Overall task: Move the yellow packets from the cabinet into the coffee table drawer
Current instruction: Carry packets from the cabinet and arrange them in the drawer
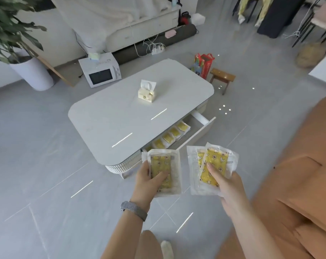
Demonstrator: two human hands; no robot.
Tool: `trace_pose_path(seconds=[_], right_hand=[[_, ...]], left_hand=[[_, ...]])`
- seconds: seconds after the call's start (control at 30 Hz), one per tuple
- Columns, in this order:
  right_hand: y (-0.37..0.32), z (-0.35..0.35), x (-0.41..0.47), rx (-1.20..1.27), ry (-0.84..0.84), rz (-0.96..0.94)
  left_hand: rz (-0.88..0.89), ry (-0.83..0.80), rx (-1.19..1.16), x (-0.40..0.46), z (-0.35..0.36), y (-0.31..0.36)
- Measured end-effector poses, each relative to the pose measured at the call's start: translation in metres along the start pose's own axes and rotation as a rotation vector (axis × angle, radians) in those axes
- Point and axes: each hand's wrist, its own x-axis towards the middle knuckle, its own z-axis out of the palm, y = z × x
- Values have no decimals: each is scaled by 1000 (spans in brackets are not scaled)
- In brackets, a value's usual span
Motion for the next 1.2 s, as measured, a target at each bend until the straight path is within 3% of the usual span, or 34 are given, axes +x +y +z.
trace_pose_path(seconds=[0.43,0.77,0.97,1.2], right_hand=[[-82,5,191,-11,30,19],[-133,17,323,-92,-69,85],[-118,14,399,-197,-172,141],[-61,-7,496,-363,-358,157]], left_hand=[[-68,21,-4,182,80,43],[-98,84,-4,290,142,72],[-114,245,-72,335,156,33],[-119,479,-249,373,186,-72]])
